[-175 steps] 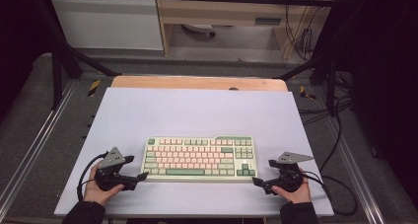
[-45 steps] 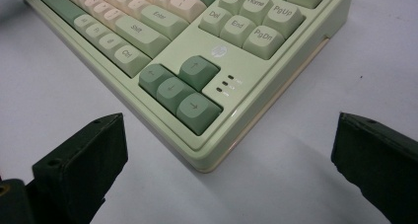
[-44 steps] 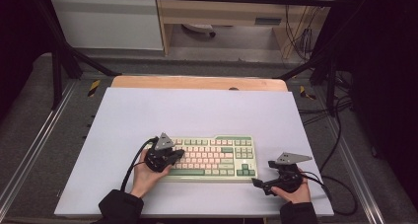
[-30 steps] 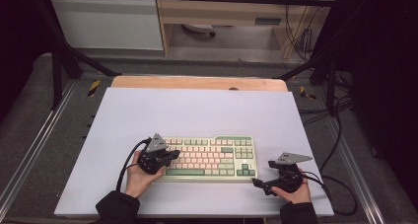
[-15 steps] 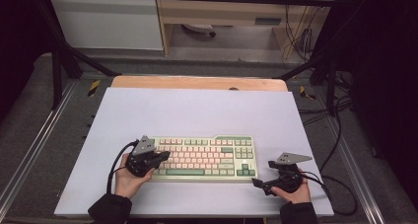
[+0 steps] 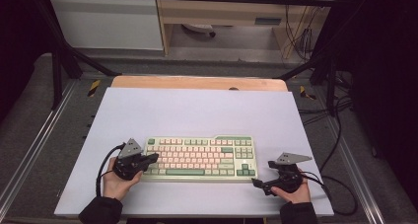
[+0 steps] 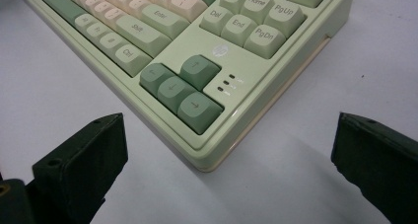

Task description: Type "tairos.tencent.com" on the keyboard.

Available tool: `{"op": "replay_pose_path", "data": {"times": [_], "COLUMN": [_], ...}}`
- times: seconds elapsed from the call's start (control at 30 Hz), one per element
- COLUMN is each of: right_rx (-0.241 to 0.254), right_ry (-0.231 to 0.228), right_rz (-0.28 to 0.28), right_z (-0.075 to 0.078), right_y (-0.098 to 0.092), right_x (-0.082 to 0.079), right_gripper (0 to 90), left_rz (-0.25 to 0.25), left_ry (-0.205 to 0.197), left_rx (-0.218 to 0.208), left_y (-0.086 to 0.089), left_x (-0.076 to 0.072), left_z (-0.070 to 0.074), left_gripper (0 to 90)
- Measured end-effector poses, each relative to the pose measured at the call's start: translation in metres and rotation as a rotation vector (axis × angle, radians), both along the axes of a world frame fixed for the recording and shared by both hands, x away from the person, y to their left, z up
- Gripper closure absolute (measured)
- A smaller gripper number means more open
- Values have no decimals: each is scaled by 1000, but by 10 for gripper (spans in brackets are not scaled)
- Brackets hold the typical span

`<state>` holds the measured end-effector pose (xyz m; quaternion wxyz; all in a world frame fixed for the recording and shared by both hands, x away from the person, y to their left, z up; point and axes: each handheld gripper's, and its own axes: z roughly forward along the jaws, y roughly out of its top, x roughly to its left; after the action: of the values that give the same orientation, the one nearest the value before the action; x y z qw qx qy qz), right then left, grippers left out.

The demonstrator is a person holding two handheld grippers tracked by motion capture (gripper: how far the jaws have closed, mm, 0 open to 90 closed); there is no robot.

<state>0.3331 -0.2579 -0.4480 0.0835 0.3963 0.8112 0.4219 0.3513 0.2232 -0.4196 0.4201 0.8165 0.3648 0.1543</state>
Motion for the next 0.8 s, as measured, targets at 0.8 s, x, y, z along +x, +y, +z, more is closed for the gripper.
{"op": "replay_pose_path", "data": {"times": [0.8], "right_rx": [-3], "right_ry": [-1], "right_rz": [2], "right_z": [-1], "right_y": [1], "right_x": [0], "right_gripper": [16], "left_rz": [-3], "left_ry": [19], "left_rx": [36], "left_y": [-8], "left_x": [7], "left_z": [-14], "left_gripper": [900]}}
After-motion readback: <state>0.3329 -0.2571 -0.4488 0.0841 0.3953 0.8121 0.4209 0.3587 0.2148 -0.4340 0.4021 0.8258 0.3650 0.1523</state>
